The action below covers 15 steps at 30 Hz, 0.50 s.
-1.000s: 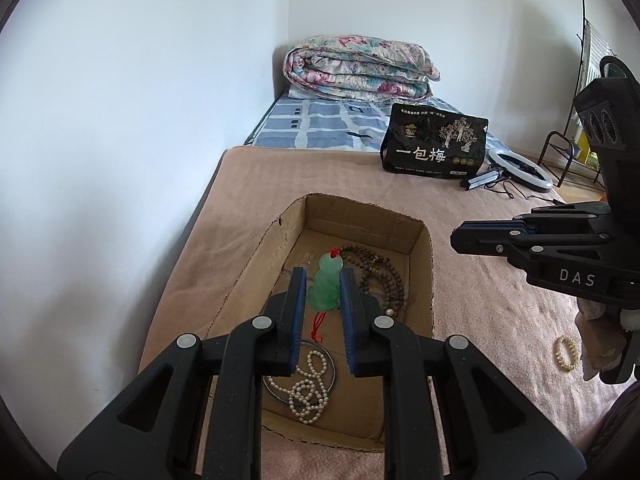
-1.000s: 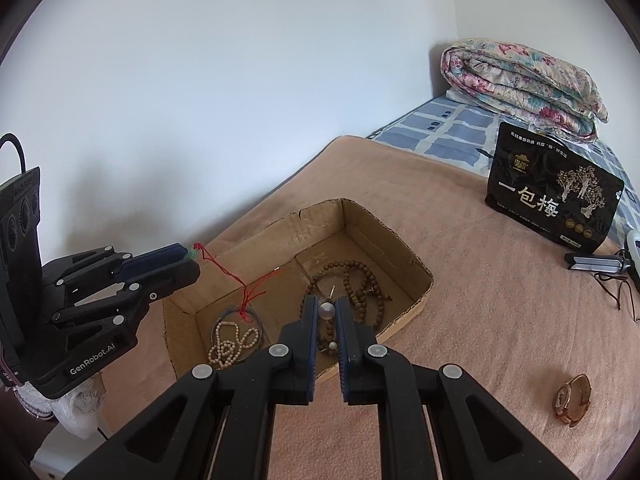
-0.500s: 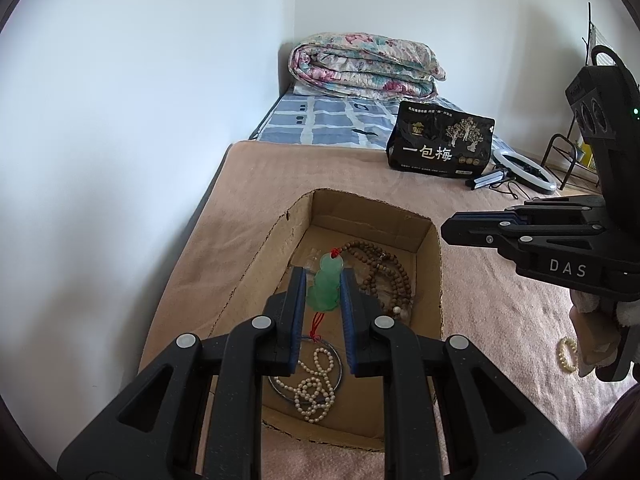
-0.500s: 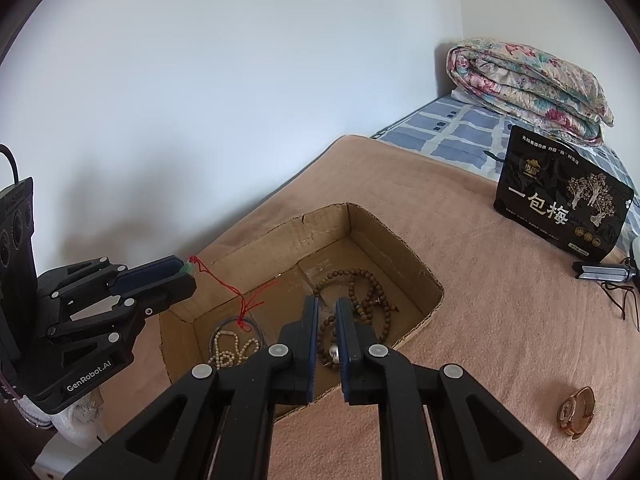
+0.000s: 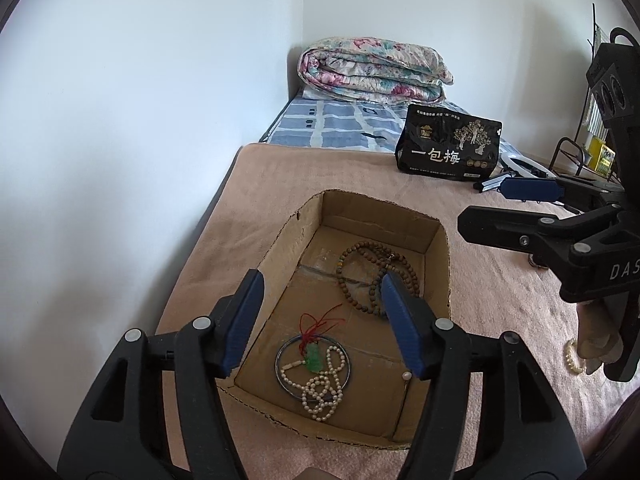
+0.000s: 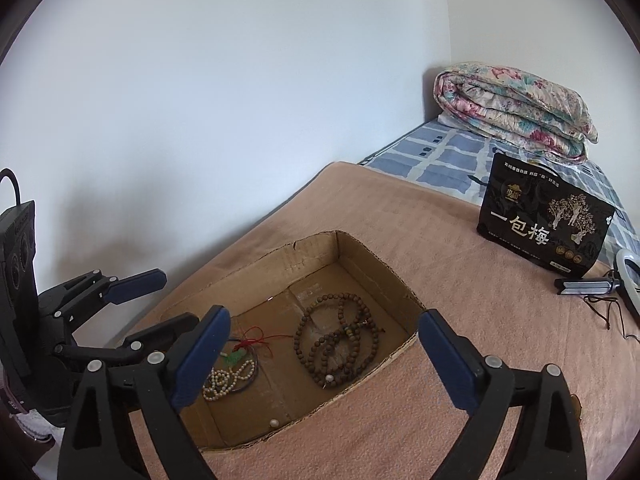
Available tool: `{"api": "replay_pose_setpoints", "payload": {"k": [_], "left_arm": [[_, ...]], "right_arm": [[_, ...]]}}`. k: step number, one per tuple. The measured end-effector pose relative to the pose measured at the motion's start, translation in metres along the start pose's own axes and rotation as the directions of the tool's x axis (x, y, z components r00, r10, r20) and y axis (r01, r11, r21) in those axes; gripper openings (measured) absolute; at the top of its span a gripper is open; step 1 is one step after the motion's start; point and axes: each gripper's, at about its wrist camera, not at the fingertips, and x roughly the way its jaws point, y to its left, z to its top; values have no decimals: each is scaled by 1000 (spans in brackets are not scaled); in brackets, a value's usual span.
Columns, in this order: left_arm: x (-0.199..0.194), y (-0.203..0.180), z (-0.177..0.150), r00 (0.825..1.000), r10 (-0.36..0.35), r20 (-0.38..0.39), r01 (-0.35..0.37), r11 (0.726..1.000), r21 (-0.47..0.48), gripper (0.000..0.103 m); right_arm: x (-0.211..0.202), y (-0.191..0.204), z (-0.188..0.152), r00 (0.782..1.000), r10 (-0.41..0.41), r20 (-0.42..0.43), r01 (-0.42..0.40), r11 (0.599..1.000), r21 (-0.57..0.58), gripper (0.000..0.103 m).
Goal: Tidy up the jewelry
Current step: 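Move both tools back toward the brown watch and bead bracelet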
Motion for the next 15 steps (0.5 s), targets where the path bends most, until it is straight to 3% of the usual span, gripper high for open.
{"api": "replay_pose_setpoints", "payload": {"k": [15], "left_arm": [[-7, -9, 2, 1000, 5, 3, -5, 1000, -1, 68]], "right_arm": [[-12, -10, -4, 999, -31, 6, 31, 999, 32, 103]]}}
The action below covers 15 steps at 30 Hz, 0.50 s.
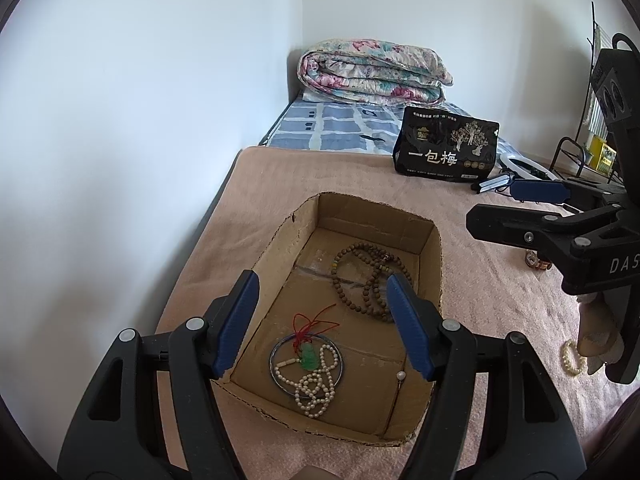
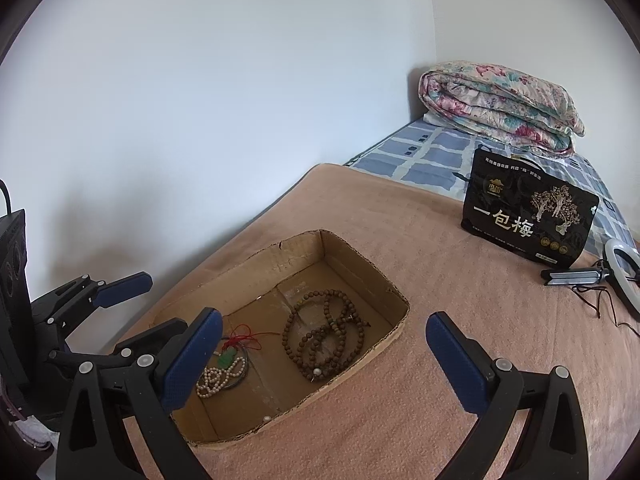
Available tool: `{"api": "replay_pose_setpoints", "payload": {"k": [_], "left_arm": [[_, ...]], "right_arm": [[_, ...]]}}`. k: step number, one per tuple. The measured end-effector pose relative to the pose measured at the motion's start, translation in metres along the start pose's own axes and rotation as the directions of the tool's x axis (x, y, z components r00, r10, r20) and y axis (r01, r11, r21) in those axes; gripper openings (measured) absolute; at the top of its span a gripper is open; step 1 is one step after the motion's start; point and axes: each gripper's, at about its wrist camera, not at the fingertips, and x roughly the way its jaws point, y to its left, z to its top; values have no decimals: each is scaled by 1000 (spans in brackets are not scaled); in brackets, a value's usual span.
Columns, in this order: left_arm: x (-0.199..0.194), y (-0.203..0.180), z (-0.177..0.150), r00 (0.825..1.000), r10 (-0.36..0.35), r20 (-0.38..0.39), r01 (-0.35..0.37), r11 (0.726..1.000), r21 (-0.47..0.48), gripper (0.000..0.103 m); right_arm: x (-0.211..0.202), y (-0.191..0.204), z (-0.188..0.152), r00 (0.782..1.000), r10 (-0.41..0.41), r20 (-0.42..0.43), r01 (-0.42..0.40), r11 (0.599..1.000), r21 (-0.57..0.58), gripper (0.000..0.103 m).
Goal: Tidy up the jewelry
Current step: 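Move both tools back toward the brown watch and bead bracelet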
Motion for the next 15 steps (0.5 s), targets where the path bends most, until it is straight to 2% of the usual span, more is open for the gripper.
{"api": "replay_pose_setpoints", "payload": {"k": [15], "left_arm": [[-17, -25, 9, 1000, -11, 23, 10, 999, 32, 68]], "right_arm": [[-33, -27, -7, 999, -41, 31, 40, 999, 29, 103]]}}
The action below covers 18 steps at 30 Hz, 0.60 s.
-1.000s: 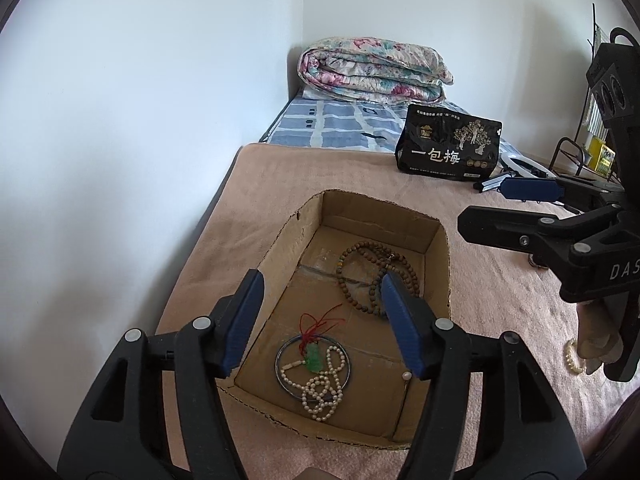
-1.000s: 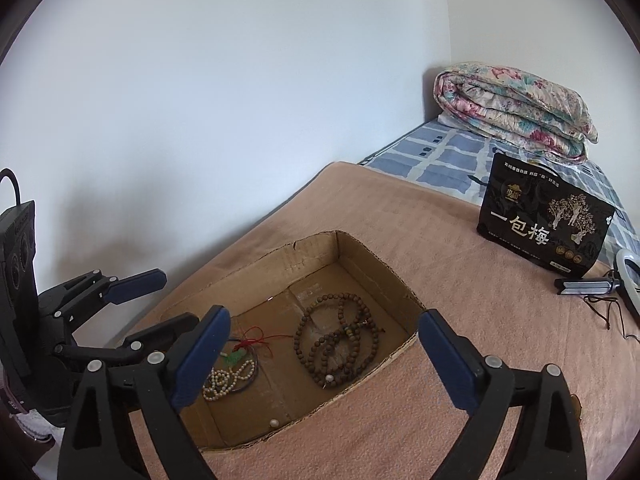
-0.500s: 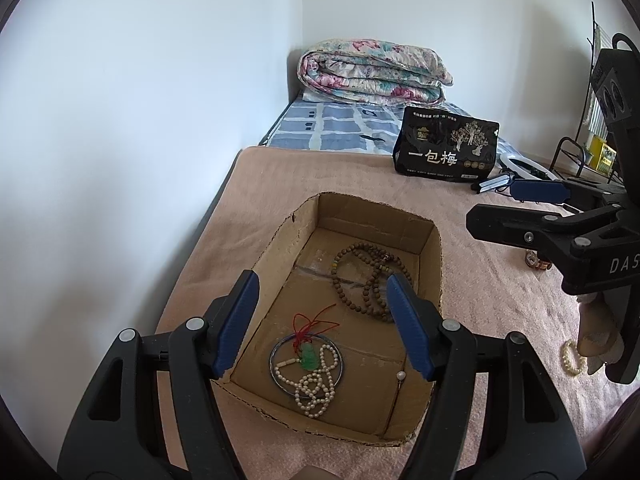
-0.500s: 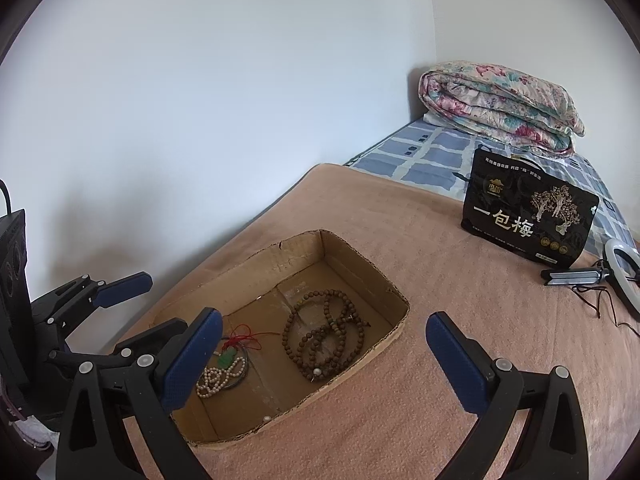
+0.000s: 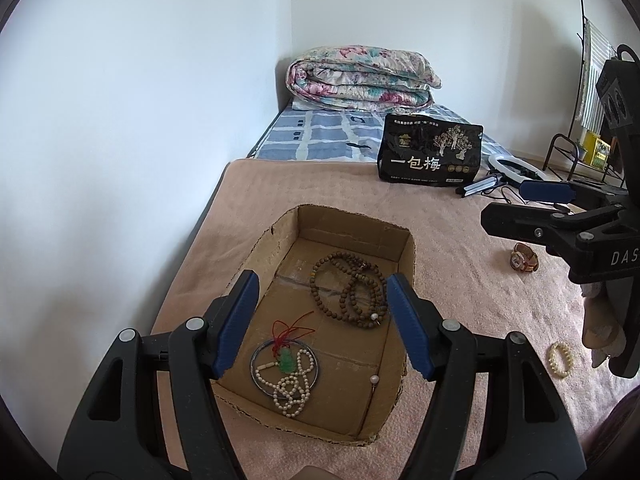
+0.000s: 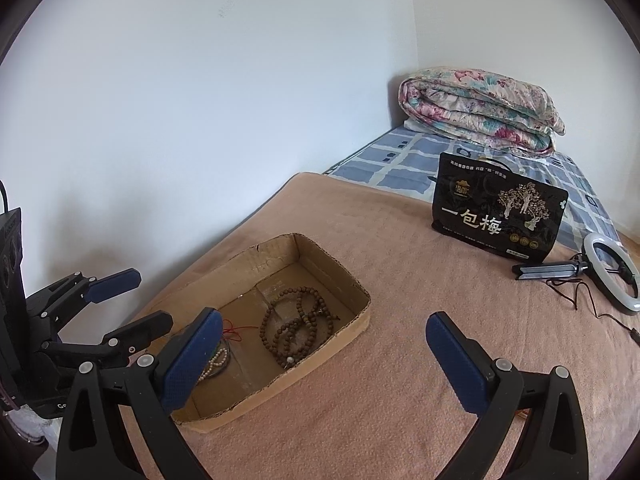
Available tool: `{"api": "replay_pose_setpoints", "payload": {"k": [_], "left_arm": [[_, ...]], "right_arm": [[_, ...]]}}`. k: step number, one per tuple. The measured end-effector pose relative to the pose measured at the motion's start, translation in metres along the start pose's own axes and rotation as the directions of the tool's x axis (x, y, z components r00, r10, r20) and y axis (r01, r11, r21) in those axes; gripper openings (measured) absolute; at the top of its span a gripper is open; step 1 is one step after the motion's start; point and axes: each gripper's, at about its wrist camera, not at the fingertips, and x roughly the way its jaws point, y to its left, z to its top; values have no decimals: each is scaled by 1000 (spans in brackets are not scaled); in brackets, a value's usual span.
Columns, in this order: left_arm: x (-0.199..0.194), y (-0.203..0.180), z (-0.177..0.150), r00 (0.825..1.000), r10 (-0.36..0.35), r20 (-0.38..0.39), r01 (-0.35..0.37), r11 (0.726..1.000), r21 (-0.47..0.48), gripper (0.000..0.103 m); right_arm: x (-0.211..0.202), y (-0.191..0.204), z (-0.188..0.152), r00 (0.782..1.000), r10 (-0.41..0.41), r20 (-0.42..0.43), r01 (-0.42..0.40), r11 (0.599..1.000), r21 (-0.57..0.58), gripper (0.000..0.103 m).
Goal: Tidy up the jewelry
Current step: 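Move both tools back toward the brown watch and bead bracelet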
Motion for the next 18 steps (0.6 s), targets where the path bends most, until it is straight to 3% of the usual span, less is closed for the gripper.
{"api": "replay_pose_setpoints", "payload": {"k": [10, 18], "left_arm": [[-8, -29, 5, 999, -36, 11, 36, 999, 20, 68], [-10, -65, 4, 994, -106, 5, 105, 993, 58, 68]], "right_arm": [[-31, -33, -9, 999, -41, 29, 40, 999, 34, 103], [-68, -74, -18, 993, -106, 58, 101, 992, 77, 103]]}}
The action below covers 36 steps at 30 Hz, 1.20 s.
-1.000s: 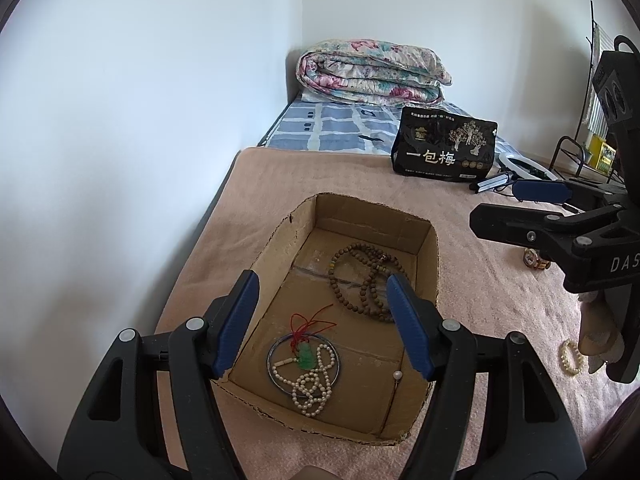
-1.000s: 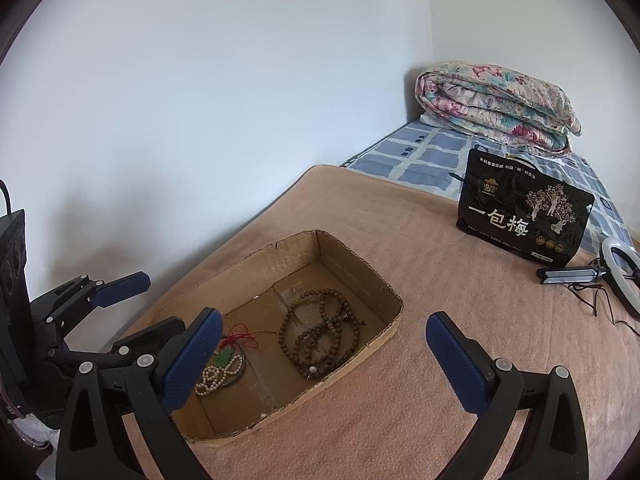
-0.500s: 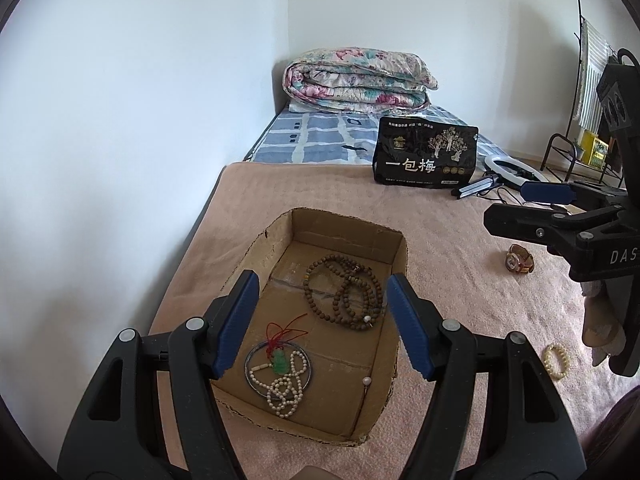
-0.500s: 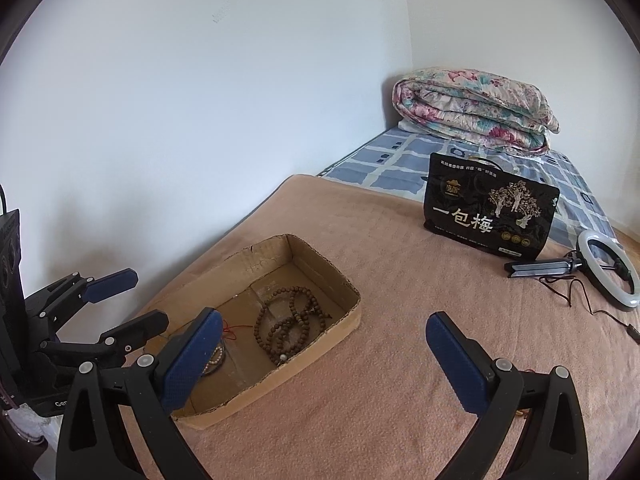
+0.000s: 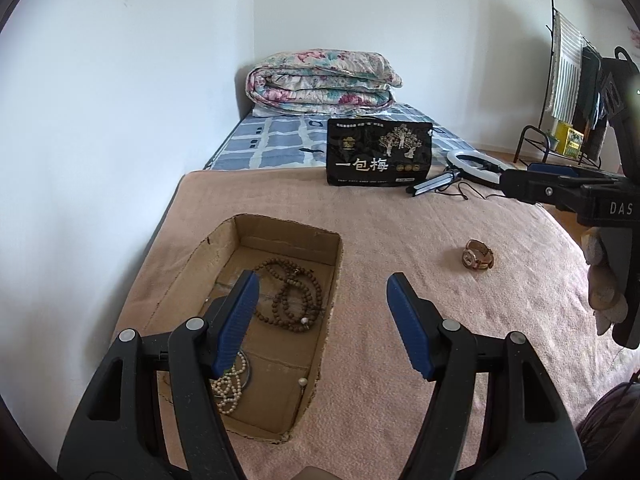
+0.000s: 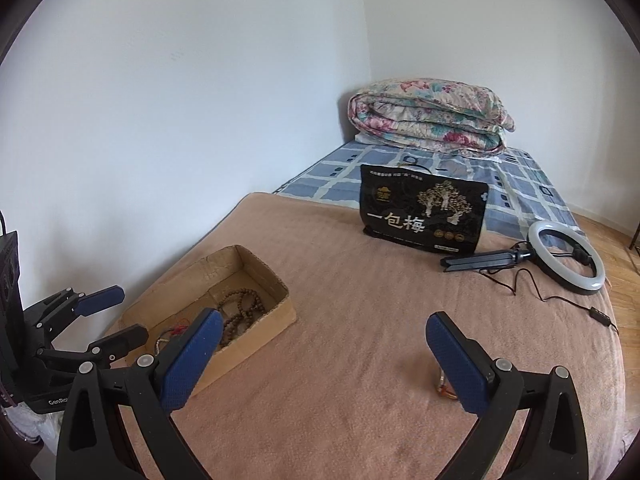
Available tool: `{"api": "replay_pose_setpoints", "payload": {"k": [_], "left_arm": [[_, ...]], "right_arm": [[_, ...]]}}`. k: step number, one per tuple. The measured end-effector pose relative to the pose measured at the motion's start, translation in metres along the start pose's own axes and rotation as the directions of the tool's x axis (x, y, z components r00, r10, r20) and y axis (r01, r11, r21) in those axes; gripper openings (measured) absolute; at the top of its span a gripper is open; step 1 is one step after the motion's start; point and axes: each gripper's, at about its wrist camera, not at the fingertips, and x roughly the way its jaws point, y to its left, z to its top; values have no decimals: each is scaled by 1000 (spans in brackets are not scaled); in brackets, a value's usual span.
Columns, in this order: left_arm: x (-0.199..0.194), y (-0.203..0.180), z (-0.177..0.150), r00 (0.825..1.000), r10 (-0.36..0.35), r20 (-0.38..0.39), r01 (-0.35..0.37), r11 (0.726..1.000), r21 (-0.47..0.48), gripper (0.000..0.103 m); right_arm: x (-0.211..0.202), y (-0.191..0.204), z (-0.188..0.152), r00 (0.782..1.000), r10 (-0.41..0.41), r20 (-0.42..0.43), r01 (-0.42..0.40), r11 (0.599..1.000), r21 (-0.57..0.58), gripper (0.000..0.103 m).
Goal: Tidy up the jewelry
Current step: 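Move both tools back toward the brown watch and bead bracelet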
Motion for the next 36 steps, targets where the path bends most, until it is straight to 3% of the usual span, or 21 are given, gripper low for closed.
{"api": "replay_pose_setpoints", "payload": {"k": [9, 19, 30, 36], "left_arm": [[11, -45, 2, 997, -70, -21, 71, 995, 65, 68], [39, -83, 10, 989, -141, -52, 144, 987, 69, 68], [86, -136, 13, 969, -217, -120, 225, 972, 59, 68], [118, -159, 16, 956, -243, -167, 251, 968, 28, 68]], "right_arm": [[-32, -71, -16, 994, -108, 5, 107, 992, 74, 103], [-48, -138, -71, 980, -166, -108, 178, 978, 109, 103], [-38, -130, -134, 968, -61, -245, 66, 998, 13, 88], [-25, -115, -162, 955, 10, -297, -6, 1000, 15, 86]]}}
